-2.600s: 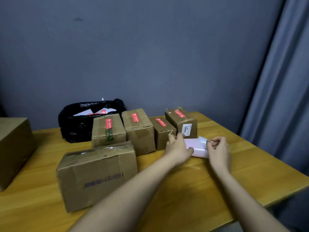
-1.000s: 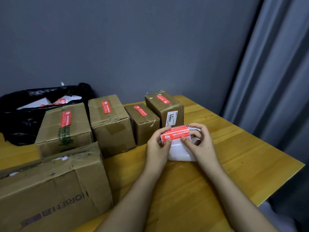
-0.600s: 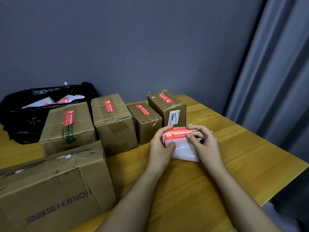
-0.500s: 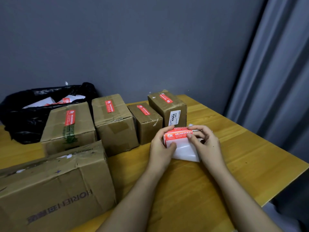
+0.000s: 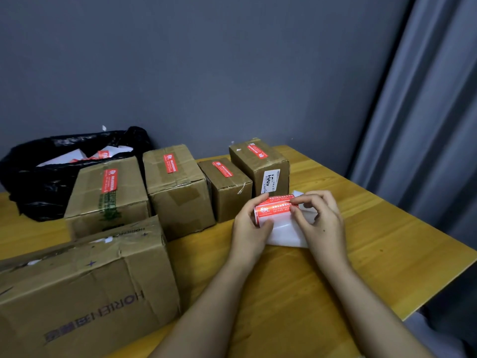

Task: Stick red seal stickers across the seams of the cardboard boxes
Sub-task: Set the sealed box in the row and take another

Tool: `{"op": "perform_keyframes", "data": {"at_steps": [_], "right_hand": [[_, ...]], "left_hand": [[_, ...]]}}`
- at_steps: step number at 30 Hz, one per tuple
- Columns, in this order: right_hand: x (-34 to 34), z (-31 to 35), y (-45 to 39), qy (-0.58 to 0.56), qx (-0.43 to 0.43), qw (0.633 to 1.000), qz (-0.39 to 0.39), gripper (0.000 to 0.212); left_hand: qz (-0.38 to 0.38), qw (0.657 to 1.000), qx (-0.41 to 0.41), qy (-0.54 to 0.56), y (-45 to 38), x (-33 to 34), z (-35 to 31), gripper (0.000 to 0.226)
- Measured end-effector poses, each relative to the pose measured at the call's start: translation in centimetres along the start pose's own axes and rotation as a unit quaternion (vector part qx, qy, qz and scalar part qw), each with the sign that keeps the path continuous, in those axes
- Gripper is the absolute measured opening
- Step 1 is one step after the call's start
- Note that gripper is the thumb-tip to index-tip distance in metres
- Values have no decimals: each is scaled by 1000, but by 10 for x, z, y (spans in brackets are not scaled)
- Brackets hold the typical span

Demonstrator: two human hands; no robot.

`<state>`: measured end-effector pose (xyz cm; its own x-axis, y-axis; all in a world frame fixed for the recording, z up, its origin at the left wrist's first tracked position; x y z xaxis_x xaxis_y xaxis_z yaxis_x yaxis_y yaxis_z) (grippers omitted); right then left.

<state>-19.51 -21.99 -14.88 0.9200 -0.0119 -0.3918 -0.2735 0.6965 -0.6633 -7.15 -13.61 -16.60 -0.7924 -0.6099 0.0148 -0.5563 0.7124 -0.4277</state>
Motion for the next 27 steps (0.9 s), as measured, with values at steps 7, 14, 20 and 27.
{"op": "perform_keyframes", "data": {"at_steps": [7,14,20,27], "right_hand": [[0,14,5,38,-77,996,20,4],[1,20,9,-38,-52,998,25,14],[-4,25,10,-82,-37,996,6,22],[-11,18,6,-138,33,989,-50,18]], "left_hand": [[-27,998,20,-51,0,-2,5,53],[-30,995,30,-89,-2,-1,11,51],[-13,993,27,-115,-2,2,9,54],[22,998,-9,-66,-2,5,8,61]]}}
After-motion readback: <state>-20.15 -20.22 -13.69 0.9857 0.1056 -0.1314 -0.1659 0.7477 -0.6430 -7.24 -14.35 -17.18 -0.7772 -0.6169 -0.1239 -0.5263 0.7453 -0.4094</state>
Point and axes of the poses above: each hand's wrist, its own y-axis away from the middle knuckle, its own x-axis out of the palm, z = x × y, the point moved 3 cm from there along -y, towards the middle knuckle, and after that the axes turned 6 degrees about x, right-handed, at the moved point
